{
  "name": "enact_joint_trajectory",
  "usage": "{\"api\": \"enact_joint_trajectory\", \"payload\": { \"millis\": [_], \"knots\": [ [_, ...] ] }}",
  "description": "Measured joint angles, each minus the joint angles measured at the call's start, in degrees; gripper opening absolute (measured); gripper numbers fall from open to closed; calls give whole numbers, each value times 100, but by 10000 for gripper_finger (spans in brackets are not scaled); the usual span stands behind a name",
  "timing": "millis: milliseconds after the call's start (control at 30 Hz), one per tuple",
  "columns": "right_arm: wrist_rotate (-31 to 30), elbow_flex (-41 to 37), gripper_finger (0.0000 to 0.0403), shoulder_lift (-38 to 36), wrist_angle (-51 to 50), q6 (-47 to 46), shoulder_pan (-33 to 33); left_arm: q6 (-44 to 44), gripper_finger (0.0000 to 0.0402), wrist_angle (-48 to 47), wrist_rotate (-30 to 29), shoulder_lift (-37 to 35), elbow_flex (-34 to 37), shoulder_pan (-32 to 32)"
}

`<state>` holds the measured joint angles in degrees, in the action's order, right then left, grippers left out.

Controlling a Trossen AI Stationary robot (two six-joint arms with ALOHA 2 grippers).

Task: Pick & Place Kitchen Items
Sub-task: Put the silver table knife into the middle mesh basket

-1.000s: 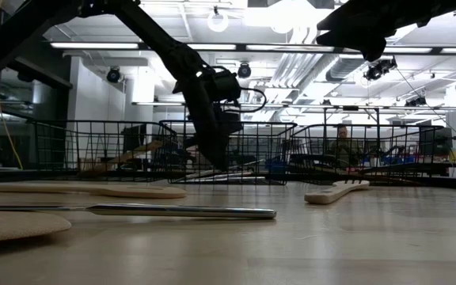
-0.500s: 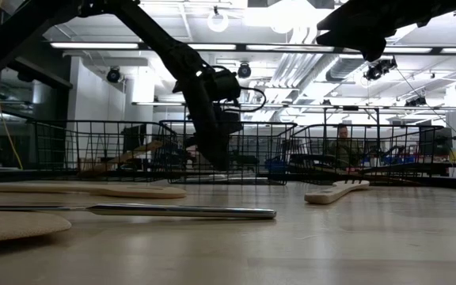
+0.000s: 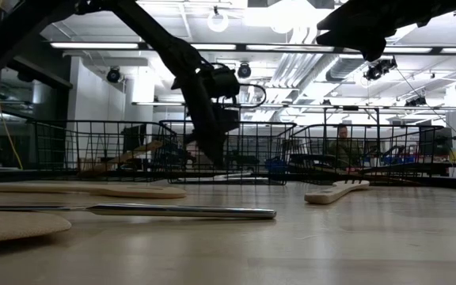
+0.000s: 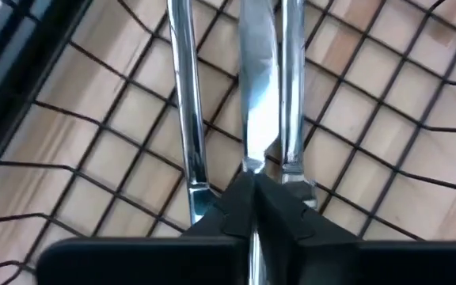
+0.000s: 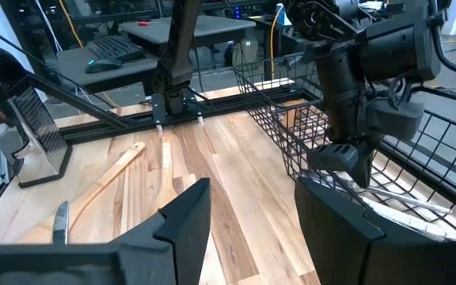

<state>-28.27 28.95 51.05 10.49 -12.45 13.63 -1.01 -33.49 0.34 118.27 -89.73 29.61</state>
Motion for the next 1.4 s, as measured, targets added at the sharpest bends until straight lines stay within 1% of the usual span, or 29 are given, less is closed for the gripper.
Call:
{"api": "enact_joint_trajectory", "payload": {
  "millis": [100, 333, 600, 933, 1167, 1400],
  "knots": [
    [0, 2, 176, 0, -1, 0, 0, 108, 4, 20, -91, -118, 1, 0],
    [-2, 2, 176, 0, -1, -22, 0, 179, 1, 52, -40, -289, -4, 0],
    [11, 1, 176, 1, -51, -145, 0, 115, 0, -5, -24, -721, -7, 0],
    [28, 2, 176, 2, -90, -140, 0, 692, 0, -1065, 7, -1655, -22, -181],
    [33, 2, 176, 2, -109, -130, 0, 1156, 0, -1808, 22, -2211, -26, -566],
    [34, 2, 176, 2, -130, -142, 0, 1275, 0, -2729, 19, -2565, -24, -980]
  ]
}}
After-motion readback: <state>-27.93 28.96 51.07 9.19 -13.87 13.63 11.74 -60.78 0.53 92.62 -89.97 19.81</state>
